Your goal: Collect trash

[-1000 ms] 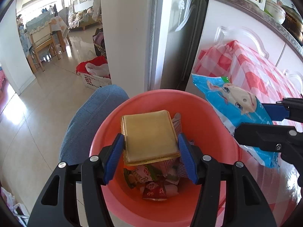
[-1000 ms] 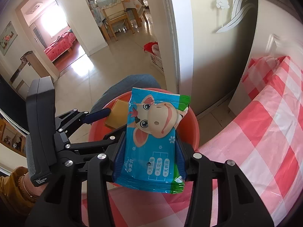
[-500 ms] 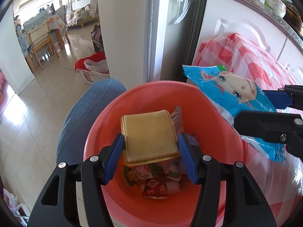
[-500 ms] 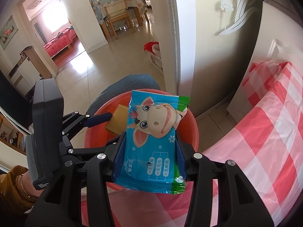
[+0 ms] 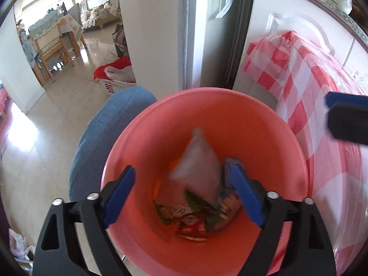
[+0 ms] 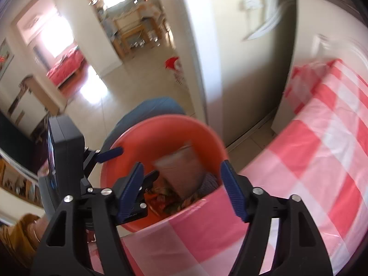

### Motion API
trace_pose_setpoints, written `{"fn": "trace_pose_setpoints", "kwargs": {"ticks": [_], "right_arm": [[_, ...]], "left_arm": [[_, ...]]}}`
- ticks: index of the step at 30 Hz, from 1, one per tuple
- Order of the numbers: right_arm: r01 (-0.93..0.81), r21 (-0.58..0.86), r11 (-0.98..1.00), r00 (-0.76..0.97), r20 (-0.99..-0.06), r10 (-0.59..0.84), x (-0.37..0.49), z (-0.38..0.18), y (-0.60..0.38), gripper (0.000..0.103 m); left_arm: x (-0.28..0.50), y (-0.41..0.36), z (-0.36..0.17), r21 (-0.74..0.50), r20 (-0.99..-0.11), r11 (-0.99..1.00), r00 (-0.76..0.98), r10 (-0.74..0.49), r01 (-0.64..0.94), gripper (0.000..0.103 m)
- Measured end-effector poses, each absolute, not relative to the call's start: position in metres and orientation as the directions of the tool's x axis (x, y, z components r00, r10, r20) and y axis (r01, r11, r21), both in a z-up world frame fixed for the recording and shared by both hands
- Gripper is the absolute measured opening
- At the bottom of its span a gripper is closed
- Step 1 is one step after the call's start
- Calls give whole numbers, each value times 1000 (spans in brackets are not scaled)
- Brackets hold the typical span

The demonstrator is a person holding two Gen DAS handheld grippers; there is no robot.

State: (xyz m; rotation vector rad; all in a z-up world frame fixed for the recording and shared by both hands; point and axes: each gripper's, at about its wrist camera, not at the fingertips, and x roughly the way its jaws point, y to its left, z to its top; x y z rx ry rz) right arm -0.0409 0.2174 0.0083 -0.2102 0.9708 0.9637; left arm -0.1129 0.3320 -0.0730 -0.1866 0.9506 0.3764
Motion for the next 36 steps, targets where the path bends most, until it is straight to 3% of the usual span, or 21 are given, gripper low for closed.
{"fn": "trace_pose_setpoints", "kwargs": {"ticks": [6,15,36], "right_arm": [[-713,280,643,270,-736,620,-32,22,184,82],[-628,303,717,360,-703,613,-28,32,132,84],[-424,318,848,571,-633,523,-42,49,-12,93]], "left_arm": [[-108,322,-57,53,-806,919,526,271,-392,92],[-104,303,-20,108,-757,919,569,323,-378,92],[-94,207,47,149,-653,958,703,282,-245,93]]}}
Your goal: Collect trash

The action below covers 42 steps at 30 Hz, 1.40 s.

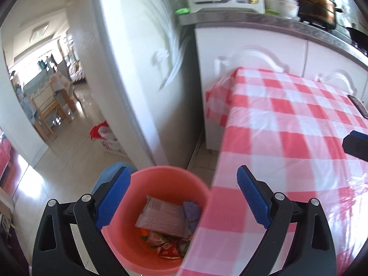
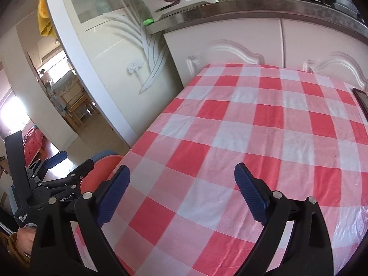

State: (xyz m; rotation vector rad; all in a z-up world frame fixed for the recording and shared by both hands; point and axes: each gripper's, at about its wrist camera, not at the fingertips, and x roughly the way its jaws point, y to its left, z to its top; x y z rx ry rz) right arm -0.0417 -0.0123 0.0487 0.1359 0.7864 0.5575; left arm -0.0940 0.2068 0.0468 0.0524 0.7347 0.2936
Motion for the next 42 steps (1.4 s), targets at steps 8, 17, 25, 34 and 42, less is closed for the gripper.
{"fn": "trace_pose_setpoints", "kwargs": {"ticks": [8,17,25,34,42], "right_arm": [[-331,308,892,658,-602,452,-59,54,-72,93],[-233,269,935,775,-530,346,-83,83,-131,93],[-132,213,968,870,-444,216,-115,118,-177,94],[-2,159,987,934,-351,58,-154,151,-212,97],[52,114,992,960,-279,-18,-184,172,-223,99]], "left_arm": [[-89,152,68,153,-616,975,755,224,-164,93],[-89,96,98,116,-558,990,819,130,-77,93],[-92,46,130,85,-476,996,879,36,5,97],[-105,6,159,79,-400,995,916,-29,66,97],[-116,-5,174,62,-361,997,932,-18,44,98]]}}
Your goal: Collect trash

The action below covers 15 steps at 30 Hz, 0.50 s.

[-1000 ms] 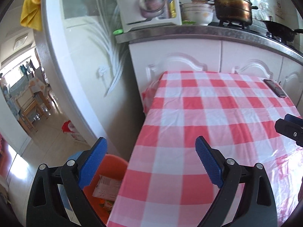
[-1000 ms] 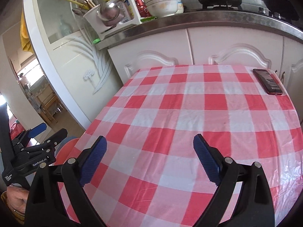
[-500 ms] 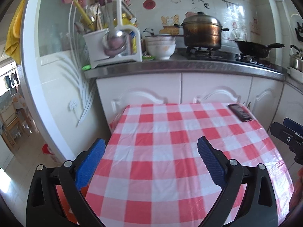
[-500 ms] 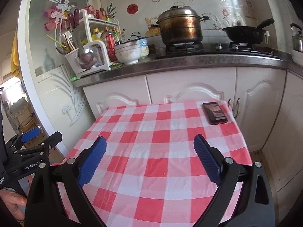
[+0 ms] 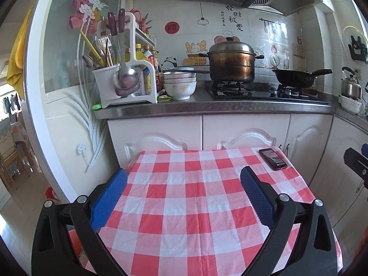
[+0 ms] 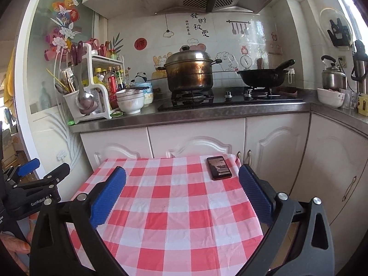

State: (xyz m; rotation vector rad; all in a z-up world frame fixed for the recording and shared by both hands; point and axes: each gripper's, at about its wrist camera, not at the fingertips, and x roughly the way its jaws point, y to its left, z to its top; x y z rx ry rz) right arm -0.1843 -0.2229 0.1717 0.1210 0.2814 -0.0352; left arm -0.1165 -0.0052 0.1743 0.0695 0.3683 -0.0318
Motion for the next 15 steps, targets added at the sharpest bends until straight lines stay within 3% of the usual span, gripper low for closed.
{"fn": "trace_pose_setpoints", "kwargs": {"ticks": [15], "right_arm": [[89,62,994,978,-196,-75,-217,198,-216,99]], "left_arm": [[-142,-12,198,55,-293,996,954,-57,76,98]]}}
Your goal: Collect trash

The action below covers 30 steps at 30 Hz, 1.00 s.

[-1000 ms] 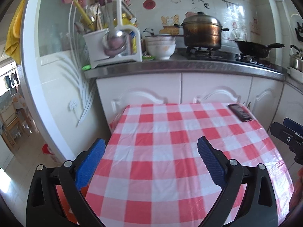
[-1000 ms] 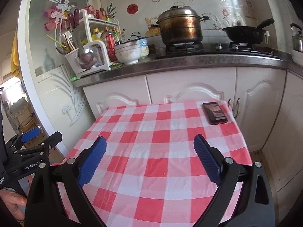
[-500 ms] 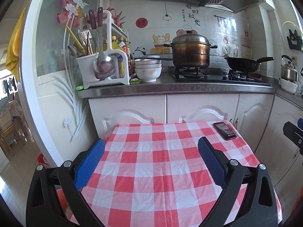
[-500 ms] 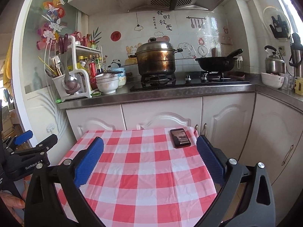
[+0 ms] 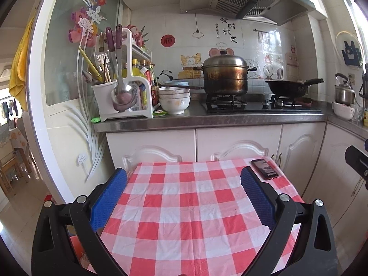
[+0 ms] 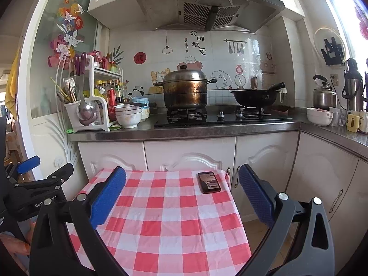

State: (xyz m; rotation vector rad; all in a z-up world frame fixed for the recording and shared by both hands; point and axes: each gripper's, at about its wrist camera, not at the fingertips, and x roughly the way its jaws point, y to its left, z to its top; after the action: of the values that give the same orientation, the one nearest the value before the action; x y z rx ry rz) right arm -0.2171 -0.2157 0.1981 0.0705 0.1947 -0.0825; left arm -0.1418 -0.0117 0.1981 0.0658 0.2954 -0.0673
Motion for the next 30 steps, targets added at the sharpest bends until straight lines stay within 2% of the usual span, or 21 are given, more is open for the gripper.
{"fn": "trace_pose_setpoints", "kwargs": {"ticks": [4,10,18,30], "right_arm": [[111,56,992,980,-170,-100,-225,203,-215,99],[154,59,986,979,-143,-144,-235,208,-218,99],[187,56,981,978,-106,-180,-245,215,-218,99],[192,36,981,977,-107,-187,-243,215,-214,99]], "left_arm": [[-148,-12,202,58,-277,997,960,-36,54,98],[-155,-10,206,27,-262,994,960,-94,105,98],[-165,-13,213,38,-227,991,967,-113,125,98],[-169,-12,214,44,-206,991,972,-112,123,98]]}}
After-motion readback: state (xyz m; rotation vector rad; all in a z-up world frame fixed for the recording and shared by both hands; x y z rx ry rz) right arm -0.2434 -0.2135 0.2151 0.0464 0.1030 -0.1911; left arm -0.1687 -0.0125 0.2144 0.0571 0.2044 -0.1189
